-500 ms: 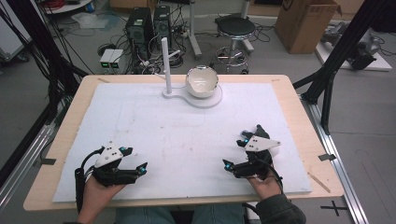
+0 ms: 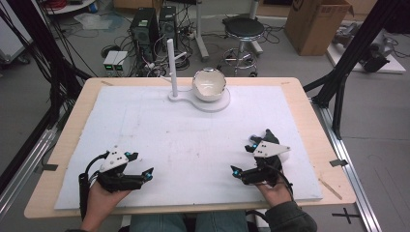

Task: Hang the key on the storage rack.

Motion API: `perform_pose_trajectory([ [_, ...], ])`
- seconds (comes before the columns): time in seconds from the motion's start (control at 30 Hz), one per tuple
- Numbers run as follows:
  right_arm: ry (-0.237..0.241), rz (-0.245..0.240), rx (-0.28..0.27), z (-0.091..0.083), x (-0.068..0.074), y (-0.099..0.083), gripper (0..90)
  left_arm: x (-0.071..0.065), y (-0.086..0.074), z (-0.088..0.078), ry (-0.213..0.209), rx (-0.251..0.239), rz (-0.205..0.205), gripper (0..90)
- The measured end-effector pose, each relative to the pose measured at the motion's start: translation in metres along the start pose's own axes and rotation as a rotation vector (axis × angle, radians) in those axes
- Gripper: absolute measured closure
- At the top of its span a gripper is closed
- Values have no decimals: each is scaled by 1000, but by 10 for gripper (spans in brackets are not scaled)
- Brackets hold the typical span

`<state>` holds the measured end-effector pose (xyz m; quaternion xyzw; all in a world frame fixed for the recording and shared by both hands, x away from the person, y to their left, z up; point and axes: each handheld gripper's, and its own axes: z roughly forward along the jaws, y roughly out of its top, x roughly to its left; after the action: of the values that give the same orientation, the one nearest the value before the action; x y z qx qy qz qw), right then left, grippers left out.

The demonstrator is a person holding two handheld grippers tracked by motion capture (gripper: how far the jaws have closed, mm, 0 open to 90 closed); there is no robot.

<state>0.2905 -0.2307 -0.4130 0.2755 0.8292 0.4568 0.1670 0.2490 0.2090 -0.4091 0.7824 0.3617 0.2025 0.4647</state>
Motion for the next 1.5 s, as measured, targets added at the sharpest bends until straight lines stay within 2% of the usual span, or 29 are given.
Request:
perform_pose_trajectory([
  [0.47, -1, -7, -4, -1, 1, 3, 113, 1, 0, -4, 7, -10, -7, 217],
  [0.97, -15, -22, -40, -14, 0, 15, 114, 2, 0, -2, 3, -8, -5, 215],
  [1.0, -21, -31, -49, -15, -1, 16, 113, 2, 0, -2, 3, -9, -4, 215],
  [1.13, -28, -13, -58, -21, -7, 22, 113, 2, 0, -2, 4, -17, -12, 214],
  [1.37, -66, -6, -33, -34, -23, 28, 113, 2, 0, -3, 7, -21, -9, 211],
  [1.5, -102, 19, -3, -45, -36, 28, 113, 2, 0, -4, 6, -20, -3, 209],
])
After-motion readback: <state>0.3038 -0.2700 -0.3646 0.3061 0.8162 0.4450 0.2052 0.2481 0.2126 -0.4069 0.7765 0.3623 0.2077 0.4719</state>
